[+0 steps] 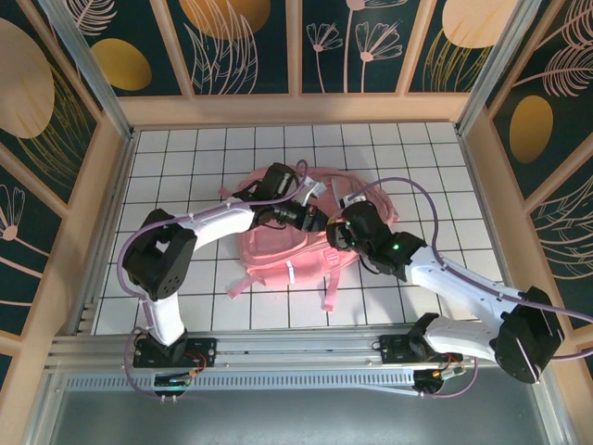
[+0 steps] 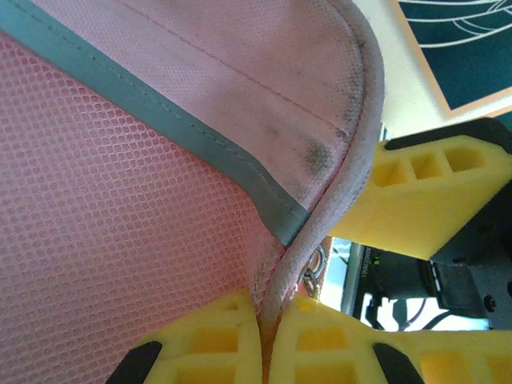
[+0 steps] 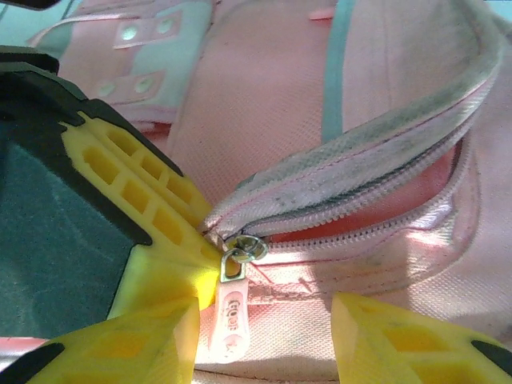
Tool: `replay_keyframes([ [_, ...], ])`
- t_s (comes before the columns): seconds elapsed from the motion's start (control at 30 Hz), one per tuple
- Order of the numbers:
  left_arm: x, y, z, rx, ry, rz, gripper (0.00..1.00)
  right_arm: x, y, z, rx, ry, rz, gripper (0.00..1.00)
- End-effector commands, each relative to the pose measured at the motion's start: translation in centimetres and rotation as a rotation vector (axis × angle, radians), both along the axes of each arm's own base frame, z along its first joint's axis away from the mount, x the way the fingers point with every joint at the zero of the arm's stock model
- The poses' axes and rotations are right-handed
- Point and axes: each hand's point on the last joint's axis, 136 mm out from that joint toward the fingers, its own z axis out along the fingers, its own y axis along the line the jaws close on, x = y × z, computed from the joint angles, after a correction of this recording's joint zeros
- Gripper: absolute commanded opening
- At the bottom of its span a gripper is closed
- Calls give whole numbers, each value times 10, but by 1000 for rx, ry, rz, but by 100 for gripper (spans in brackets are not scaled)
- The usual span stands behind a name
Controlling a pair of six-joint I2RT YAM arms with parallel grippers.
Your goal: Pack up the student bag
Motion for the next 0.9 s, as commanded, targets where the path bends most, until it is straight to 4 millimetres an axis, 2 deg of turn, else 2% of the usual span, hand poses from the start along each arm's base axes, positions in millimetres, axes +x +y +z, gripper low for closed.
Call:
replay_keyframes([
  [0.0,1,-17,28,-80,76,-18,0,1,2,-6,-38,-31,-7,46],
  [0.1,1,-17,27,-82,87,-16,0,1,10,-8,-59,-56,59,37],
  [0.2,-2,-16,32,-89,88,-27,0,-7,21,-12,-85,-44,183,29],
  [0.27,-4,-14,31,-79,89,-45,0,-5,16,-15,-111,-40,178,18],
  [0.33,-5,-12,29,-61,90,-56,0,1,10,-18,-129,-26,170,12],
  [0.37,-6,-10,29,-60,93,-59,0,4,6,-19,-139,-20,157,4],
  [0.43,-6,-8,29,-62,99,-60,0,12,-5,-16,-162,-17,98,0],
  [0.53,-3,-1,25,-36,104,-38,0,22,-23,-5,-174,-34,6,0],
  [0.67,0,10,22,-18,102,-2,0,24,-42,8,-162,-12,-69,1],
  [0.8,-1,13,19,-11,108,-5,0,17,-28,10,-95,18,50,13],
  [0.87,-2,13,19,-13,109,-7,0,10,-16,10,-60,42,133,24],
])
